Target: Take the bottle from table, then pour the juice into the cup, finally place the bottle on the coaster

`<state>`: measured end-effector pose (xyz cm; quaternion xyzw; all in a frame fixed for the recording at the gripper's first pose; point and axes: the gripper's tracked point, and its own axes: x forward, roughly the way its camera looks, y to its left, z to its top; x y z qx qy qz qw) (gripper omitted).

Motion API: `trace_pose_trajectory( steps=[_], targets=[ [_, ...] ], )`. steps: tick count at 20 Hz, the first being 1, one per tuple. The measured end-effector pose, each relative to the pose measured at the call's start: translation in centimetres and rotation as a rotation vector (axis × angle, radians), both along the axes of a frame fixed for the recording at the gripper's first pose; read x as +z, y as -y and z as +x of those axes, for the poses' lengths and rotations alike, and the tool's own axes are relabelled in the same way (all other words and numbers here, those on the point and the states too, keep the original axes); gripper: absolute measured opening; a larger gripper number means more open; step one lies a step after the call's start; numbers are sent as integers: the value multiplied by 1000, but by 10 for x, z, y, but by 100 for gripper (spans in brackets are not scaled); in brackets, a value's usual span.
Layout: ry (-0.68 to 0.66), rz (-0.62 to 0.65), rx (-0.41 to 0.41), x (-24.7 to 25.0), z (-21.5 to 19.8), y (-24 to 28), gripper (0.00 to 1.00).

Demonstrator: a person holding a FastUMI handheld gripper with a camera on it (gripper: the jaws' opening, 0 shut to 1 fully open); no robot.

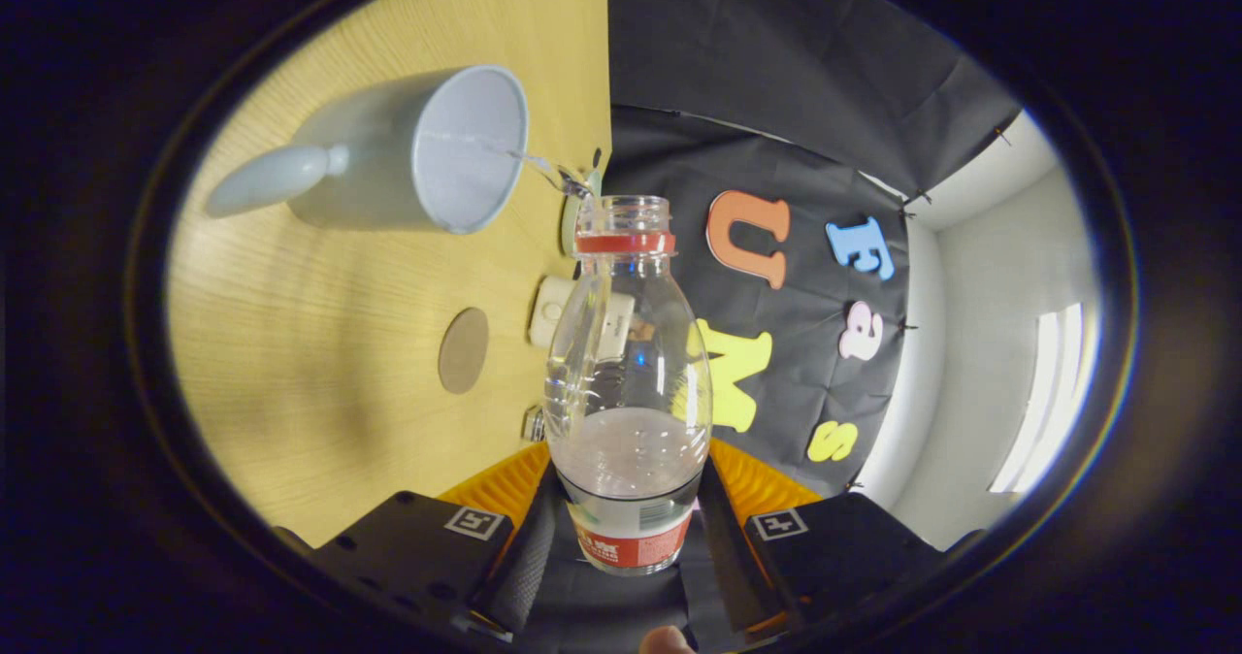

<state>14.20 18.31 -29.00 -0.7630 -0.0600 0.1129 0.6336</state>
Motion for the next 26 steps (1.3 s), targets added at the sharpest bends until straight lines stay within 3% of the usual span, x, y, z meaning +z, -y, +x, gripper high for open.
trace_pose_trajectory(
  steps=[26],
  targets=[
    [29, -69, 31, 14, -7, -7, 78]
  ],
)
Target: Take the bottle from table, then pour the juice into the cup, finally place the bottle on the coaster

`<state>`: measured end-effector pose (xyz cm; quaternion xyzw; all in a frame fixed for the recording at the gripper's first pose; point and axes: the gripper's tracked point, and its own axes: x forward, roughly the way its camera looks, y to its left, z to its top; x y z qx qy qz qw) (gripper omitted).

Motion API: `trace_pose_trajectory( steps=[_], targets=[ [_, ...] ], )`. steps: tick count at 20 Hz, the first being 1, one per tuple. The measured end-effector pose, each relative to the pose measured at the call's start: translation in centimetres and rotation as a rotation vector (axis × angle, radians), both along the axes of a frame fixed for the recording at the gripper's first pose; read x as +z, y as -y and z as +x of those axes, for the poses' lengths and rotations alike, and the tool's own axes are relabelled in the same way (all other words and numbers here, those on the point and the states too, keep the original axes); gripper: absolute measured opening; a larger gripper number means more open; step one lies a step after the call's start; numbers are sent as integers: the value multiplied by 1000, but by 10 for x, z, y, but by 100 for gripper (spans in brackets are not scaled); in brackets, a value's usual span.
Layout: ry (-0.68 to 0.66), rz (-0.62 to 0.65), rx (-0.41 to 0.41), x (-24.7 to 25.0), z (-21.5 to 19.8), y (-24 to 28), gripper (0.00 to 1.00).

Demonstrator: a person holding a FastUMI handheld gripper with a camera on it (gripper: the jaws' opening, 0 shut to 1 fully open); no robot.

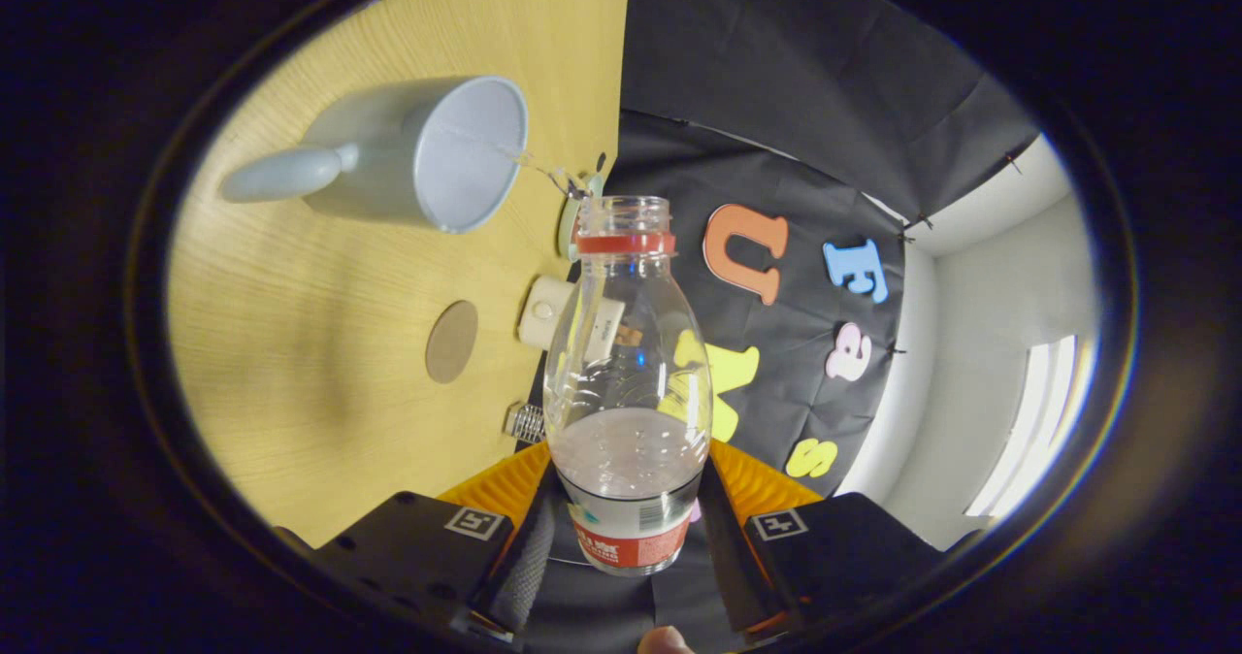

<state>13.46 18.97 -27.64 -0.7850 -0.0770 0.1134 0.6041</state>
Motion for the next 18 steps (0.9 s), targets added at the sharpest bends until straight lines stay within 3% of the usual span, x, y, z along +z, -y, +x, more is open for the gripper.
trace_pose_trajectory(
  steps=[18],
  targets=[
    [13, -44, 2, 6, -2, -1, 77]
  ],
)
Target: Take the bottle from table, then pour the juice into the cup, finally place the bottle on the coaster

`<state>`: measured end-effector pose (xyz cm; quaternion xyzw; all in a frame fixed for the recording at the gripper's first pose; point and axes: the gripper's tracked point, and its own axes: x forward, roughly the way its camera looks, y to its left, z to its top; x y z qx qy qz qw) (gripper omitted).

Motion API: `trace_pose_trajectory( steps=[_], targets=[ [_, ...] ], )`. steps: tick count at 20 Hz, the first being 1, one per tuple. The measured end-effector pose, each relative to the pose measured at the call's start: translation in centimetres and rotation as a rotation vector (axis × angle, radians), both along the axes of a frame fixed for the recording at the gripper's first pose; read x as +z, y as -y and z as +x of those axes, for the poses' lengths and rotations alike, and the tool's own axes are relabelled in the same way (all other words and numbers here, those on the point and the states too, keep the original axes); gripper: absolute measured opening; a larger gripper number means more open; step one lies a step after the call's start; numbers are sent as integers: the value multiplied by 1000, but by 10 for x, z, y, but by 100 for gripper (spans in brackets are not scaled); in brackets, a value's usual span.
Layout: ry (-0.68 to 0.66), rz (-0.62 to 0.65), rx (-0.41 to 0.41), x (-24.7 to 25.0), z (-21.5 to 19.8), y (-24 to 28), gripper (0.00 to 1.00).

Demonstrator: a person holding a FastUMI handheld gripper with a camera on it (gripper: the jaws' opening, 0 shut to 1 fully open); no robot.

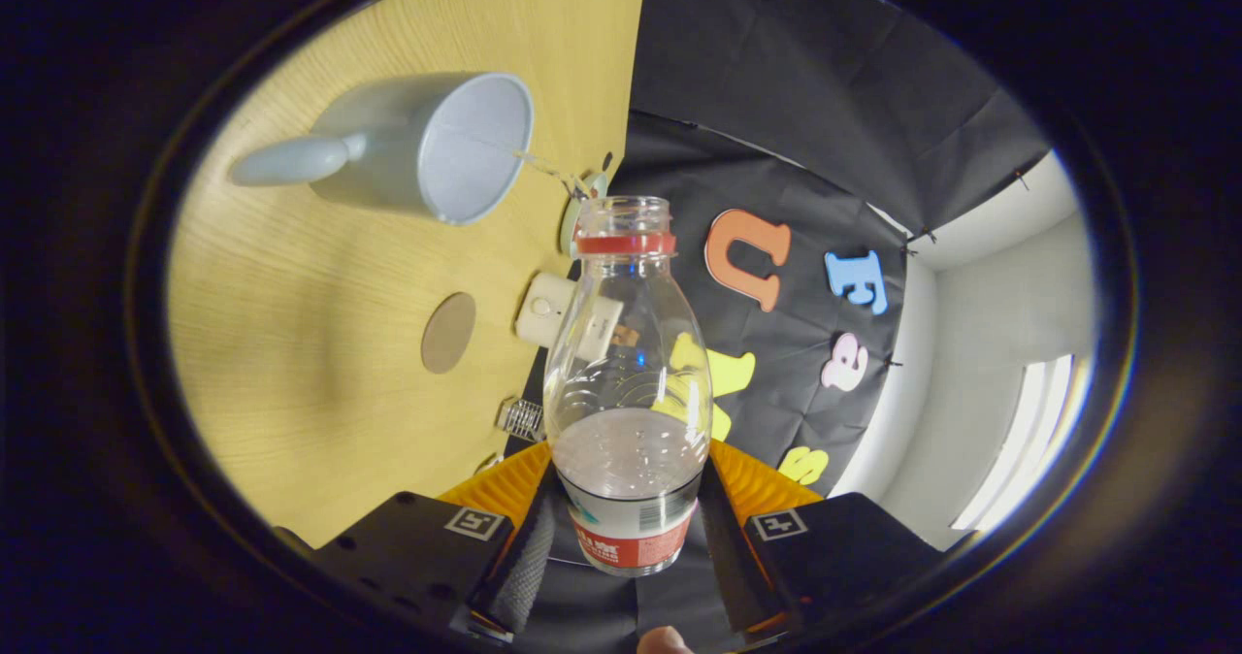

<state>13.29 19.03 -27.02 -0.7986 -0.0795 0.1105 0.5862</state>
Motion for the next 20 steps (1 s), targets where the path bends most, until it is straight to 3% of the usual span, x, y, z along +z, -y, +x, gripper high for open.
trace_pose_trajectory(
  steps=[20],
  targets=[
    [15, -57, 8, 4, 1, -3, 77]
  ],
)
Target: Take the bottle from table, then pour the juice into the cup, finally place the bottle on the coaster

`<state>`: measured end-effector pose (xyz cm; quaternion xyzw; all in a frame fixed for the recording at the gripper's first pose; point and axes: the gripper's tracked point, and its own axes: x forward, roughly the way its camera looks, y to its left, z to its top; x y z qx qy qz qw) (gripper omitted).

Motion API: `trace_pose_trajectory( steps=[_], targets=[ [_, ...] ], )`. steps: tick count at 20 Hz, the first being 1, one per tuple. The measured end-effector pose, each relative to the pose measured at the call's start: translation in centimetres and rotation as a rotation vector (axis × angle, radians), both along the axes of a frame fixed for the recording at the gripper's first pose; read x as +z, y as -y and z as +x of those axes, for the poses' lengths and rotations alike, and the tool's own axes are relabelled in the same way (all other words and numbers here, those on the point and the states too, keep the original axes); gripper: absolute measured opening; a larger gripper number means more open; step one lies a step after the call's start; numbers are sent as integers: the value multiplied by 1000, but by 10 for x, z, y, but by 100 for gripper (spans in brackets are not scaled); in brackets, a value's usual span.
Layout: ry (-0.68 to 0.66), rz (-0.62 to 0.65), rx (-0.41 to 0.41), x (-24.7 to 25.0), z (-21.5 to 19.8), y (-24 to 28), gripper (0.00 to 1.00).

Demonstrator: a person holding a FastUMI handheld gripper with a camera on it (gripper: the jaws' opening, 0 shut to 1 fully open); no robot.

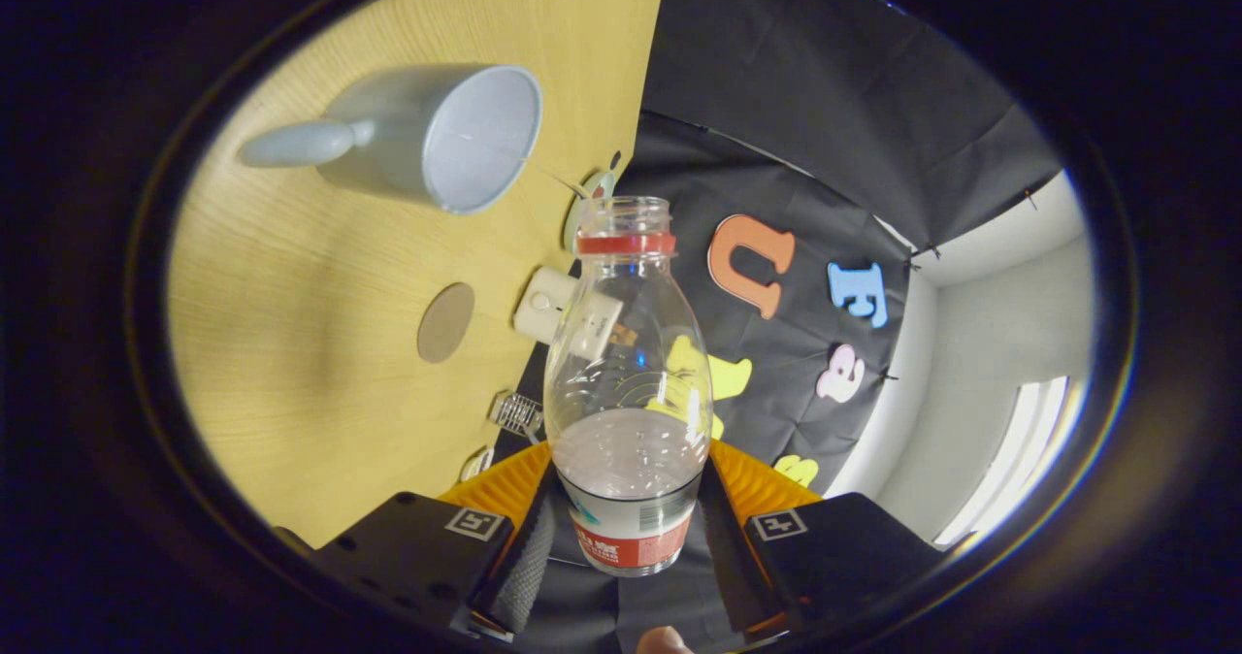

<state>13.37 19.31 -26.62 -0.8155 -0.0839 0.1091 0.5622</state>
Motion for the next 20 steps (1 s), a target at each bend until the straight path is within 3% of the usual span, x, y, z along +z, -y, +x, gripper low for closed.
trace_pose_trajectory(
  steps=[20],
  targets=[
    [56, -103, 11, 14, 10, -6, 78]
  ],
)
